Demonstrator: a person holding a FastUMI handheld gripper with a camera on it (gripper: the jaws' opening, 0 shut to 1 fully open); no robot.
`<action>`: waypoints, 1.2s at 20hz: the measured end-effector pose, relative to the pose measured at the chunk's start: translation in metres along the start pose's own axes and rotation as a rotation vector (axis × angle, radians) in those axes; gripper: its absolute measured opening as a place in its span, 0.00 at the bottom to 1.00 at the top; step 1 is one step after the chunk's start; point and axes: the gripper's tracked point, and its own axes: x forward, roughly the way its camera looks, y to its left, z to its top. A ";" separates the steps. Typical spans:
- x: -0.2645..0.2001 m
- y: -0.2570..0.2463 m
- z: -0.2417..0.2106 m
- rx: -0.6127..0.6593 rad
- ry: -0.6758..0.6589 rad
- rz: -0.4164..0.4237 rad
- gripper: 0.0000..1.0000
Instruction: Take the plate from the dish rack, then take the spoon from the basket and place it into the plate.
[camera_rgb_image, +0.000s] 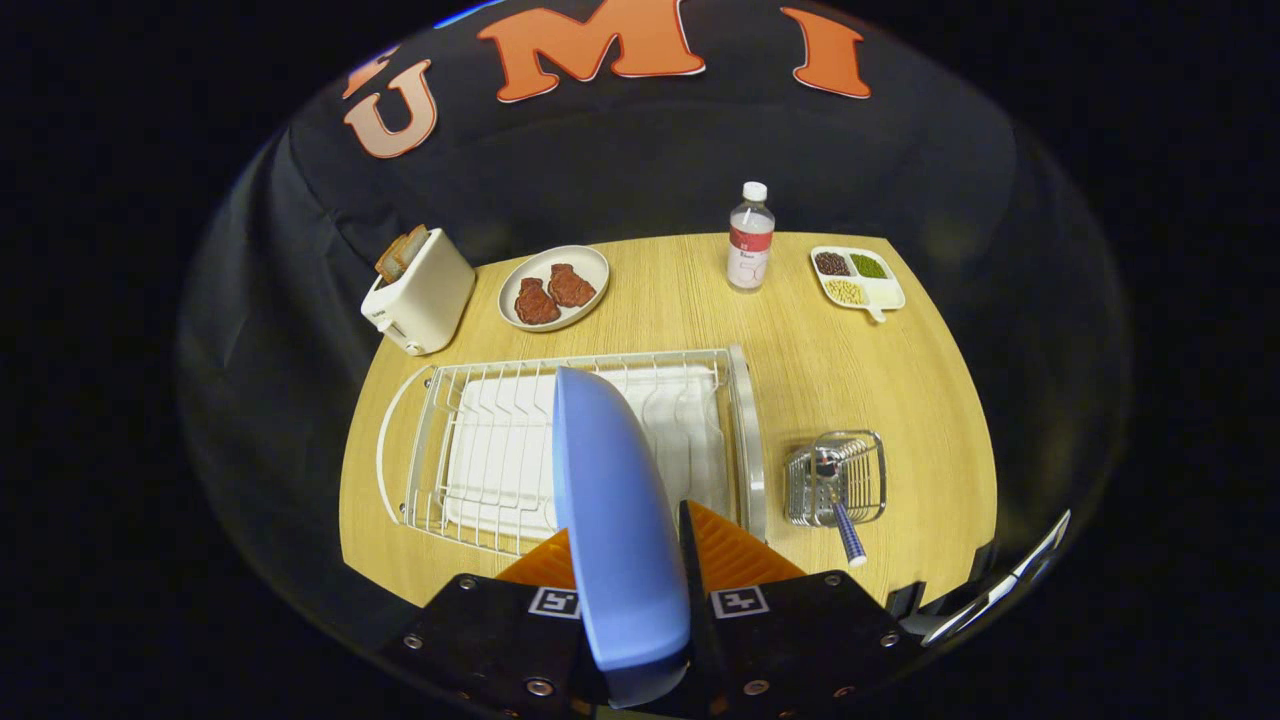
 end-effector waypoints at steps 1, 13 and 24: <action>-0.004 -0.004 -0.012 0.001 0.012 0.011 0.31; 0.008 -0.023 -0.134 0.138 0.162 0.231 0.31; 0.063 -0.018 -0.183 0.124 0.238 0.299 0.31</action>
